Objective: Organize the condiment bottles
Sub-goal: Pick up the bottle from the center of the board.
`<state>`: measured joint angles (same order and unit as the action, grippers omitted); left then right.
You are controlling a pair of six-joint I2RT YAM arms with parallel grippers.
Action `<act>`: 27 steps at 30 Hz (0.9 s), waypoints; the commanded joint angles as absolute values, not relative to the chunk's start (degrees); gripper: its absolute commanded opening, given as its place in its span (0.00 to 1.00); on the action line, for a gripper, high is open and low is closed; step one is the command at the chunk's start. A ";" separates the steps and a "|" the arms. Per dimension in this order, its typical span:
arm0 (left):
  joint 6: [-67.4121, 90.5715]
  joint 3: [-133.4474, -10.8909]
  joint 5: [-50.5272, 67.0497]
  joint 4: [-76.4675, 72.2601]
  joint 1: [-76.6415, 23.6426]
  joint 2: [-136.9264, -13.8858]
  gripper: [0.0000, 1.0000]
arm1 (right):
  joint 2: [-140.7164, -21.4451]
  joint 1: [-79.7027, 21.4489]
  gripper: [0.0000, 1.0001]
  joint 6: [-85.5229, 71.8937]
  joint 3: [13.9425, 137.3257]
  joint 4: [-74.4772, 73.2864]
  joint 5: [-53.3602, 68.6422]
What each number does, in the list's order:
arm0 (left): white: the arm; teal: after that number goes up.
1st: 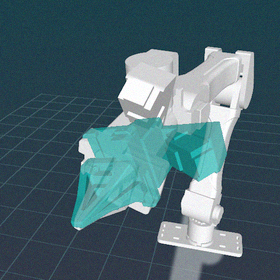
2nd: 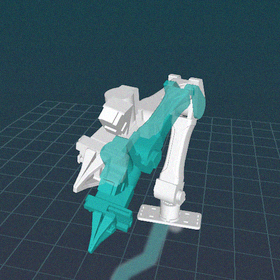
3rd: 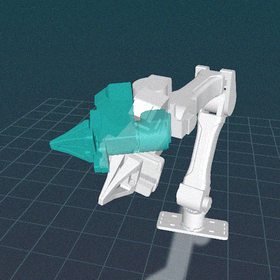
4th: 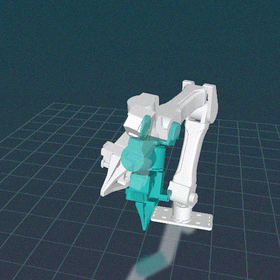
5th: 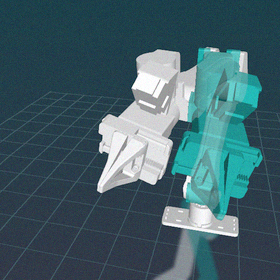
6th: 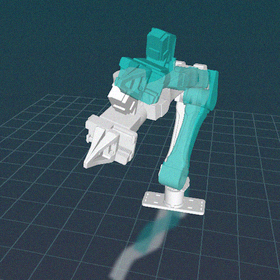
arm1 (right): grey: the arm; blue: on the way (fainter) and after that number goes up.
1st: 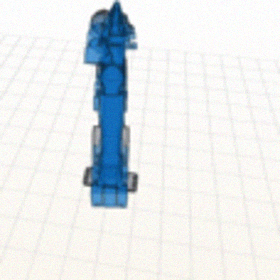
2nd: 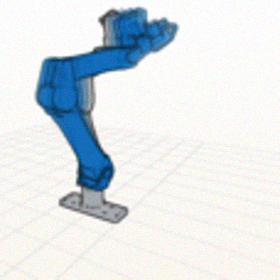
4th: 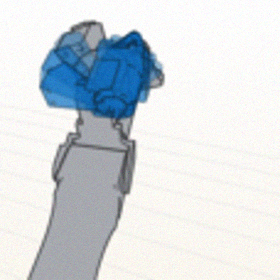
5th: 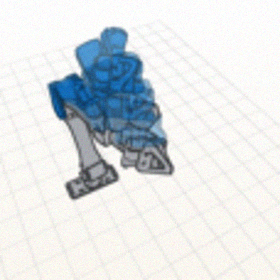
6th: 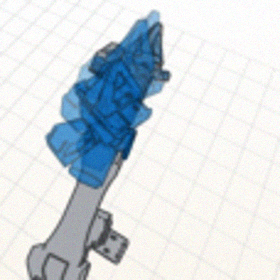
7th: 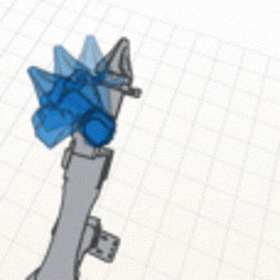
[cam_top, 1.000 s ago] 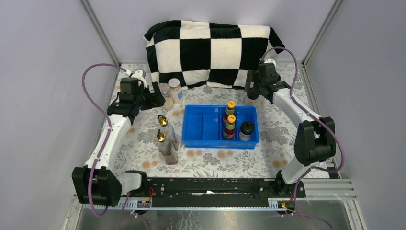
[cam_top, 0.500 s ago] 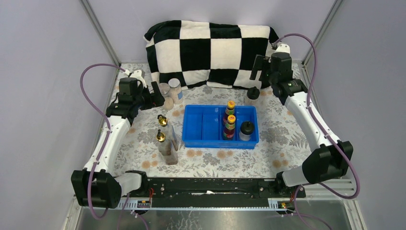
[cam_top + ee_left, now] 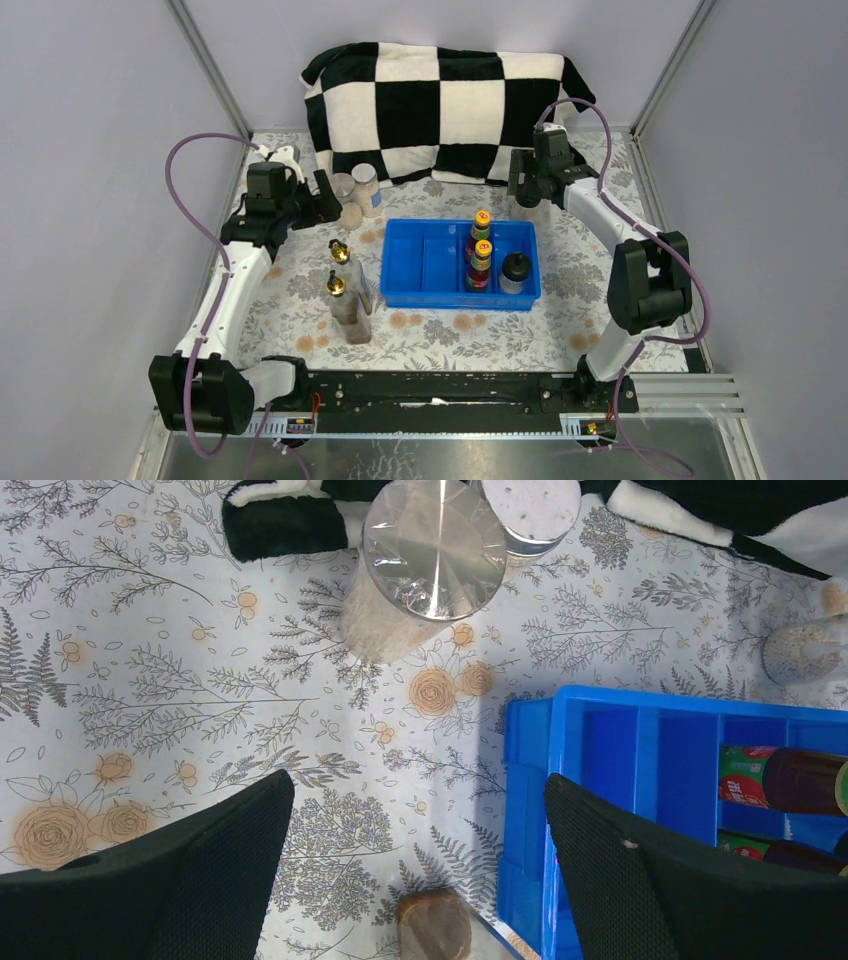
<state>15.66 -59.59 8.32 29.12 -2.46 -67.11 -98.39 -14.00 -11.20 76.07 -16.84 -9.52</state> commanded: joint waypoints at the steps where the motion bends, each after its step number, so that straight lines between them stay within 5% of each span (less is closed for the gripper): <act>1: 14.94 -58.88 7.37 26.53 -1.94 -66.35 0.99 | -99.95 -14.44 0.93 -10.72 76.55 -12.40 -9.87; 17: 14.94 -58.83 7.47 26.54 -1.85 -66.43 0.99 | -105.18 -14.43 0.84 -10.82 75.55 -11.33 -11.62; 22: 14.94 -58.81 7.56 26.57 -1.85 -66.45 0.99 | -105.46 -14.41 0.68 -11.07 74.80 -10.62 -12.05; 27: 14.94 -58.89 7.60 26.50 -1.85 -66.53 0.99 | -105.47 -14.43 0.63 -11.29 75.05 -10.42 -11.72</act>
<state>15.66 -59.59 8.29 29.12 -2.17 -67.11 -105.14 -14.00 -11.14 75.35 -11.70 -11.05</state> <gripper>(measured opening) 0.990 0.712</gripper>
